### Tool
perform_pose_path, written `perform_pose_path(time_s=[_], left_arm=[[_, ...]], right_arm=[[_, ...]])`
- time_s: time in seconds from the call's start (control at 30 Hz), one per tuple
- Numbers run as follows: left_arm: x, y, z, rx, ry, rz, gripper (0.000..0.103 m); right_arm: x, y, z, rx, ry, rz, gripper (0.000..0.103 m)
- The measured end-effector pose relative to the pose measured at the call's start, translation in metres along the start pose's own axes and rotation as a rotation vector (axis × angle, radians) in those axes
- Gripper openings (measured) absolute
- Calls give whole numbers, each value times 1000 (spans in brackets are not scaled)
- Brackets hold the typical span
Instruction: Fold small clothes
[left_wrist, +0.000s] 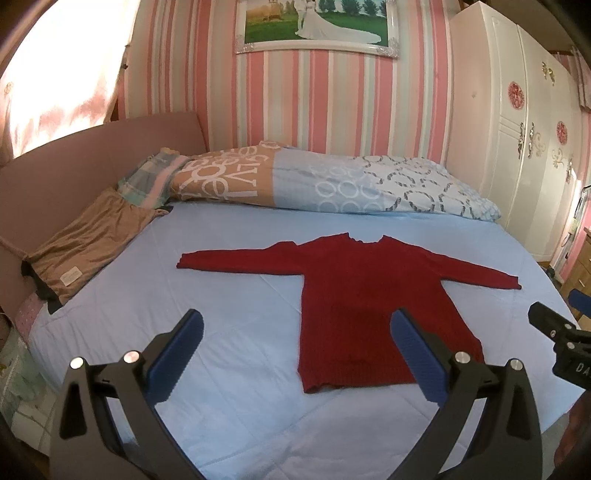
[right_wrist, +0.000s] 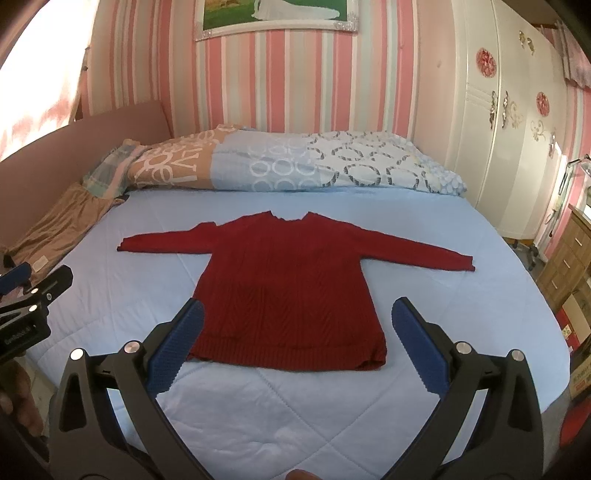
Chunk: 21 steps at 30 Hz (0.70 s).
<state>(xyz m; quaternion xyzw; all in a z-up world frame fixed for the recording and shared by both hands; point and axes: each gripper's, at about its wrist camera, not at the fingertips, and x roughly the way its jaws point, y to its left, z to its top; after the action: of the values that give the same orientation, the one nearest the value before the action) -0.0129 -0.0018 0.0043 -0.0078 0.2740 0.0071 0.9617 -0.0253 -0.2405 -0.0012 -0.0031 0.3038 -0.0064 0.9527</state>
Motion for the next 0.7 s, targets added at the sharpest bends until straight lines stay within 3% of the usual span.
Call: perform_pose_path(time_s=[0.7], left_arm=[[-5,-6,0,7,-6,6,102]], right_arm=[[1,0,3,-6,5,4,100]])
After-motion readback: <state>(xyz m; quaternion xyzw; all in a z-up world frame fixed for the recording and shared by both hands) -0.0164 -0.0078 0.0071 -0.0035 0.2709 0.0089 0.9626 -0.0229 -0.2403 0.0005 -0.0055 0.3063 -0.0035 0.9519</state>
